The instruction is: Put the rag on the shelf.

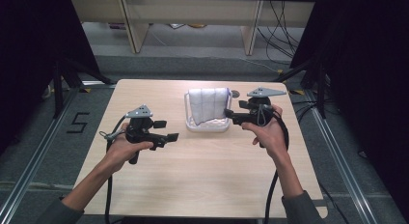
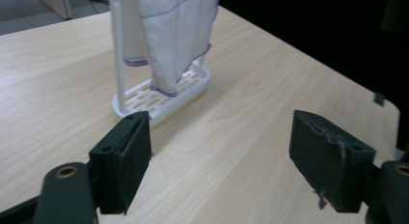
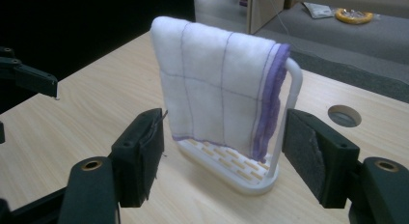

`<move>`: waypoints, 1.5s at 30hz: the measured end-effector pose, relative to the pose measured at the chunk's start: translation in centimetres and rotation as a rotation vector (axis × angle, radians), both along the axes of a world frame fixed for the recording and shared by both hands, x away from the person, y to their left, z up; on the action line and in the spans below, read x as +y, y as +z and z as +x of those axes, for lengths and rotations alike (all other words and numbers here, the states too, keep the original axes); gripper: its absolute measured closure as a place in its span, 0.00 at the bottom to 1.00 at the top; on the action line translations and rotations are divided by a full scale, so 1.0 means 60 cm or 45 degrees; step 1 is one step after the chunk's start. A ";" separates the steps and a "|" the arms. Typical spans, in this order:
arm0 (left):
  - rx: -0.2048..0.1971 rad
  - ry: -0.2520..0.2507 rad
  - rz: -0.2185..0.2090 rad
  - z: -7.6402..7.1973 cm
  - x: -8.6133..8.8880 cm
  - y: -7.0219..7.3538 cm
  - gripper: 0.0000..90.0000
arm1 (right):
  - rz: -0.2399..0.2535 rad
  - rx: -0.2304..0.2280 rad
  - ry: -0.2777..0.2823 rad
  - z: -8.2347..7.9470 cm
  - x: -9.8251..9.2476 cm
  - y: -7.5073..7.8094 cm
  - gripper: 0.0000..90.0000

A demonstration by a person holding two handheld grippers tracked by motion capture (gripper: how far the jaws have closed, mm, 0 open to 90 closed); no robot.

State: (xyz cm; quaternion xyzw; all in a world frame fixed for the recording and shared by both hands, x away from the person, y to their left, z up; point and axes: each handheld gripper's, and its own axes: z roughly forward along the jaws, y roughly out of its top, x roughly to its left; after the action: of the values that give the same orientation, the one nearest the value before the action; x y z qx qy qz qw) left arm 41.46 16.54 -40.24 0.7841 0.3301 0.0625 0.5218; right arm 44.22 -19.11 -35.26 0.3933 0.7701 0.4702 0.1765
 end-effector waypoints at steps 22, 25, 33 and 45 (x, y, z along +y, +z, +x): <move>-0.025 -0.024 0.019 -0.051 0.009 -0.034 0.20 | 0.005 0.045 0.049 -0.044 -0.004 -0.057 0.35; -0.038 -0.029 0.023 -0.057 0.011 -0.041 0.20 | -0.009 0.059 0.052 -0.048 -0.002 -0.063 0.35; -0.046 -0.024 0.040 -0.075 0.014 -0.062 0.19 | -0.038 0.062 0.061 -0.058 0.006 -0.090 0.35; -0.027 -0.032 0.059 -0.101 0.028 -0.093 0.19 | -0.027 0.097 0.064 -0.095 -0.001 -0.129 0.35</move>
State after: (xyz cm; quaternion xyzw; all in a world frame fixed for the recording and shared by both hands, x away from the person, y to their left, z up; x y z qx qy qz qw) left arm 35.38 18.24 -45.81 0.7994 0.3130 0.0717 0.5077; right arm 38.53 -19.16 -43.02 0.3897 0.7907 0.4511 0.1394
